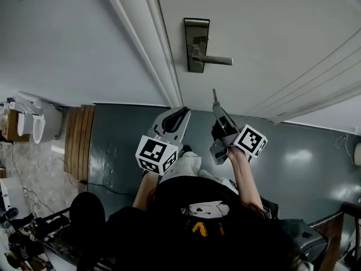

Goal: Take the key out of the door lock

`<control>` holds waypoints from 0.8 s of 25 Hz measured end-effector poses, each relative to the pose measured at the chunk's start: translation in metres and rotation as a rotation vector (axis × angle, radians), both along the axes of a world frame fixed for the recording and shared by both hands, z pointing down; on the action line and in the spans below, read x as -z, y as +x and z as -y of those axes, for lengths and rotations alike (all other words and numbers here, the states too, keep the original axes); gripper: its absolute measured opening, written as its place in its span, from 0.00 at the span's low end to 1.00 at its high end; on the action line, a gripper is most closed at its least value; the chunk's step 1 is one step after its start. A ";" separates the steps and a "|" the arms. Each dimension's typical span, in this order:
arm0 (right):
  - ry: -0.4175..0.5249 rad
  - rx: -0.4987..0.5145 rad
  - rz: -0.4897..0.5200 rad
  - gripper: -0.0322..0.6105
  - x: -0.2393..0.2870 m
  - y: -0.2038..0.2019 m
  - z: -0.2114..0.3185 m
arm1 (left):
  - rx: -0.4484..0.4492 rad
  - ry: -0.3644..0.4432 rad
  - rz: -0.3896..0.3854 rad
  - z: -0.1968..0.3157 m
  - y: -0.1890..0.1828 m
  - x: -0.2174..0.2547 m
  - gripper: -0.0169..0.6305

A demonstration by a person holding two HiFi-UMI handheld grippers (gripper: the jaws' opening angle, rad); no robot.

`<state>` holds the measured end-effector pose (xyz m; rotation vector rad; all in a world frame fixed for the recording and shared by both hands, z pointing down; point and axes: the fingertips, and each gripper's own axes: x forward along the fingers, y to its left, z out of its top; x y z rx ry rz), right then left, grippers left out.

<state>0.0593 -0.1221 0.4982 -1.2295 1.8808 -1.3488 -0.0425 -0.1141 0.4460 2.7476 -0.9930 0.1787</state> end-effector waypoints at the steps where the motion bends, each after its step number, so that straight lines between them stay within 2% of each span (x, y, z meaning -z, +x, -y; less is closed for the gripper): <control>1: 0.005 0.003 -0.004 0.08 0.001 0.003 -0.008 | -0.003 0.004 0.001 -0.008 0.004 0.002 0.07; 7: 0.036 0.033 -0.068 0.08 0.011 0.013 -0.053 | 0.001 0.024 0.005 -0.053 0.015 0.011 0.07; 17: 0.104 0.100 -0.162 0.08 0.031 0.002 -0.148 | 0.016 0.049 0.005 -0.145 0.013 0.024 0.07; 20: 0.117 0.107 -0.188 0.08 0.030 0.001 -0.161 | 0.015 0.049 0.004 -0.156 0.012 0.021 0.07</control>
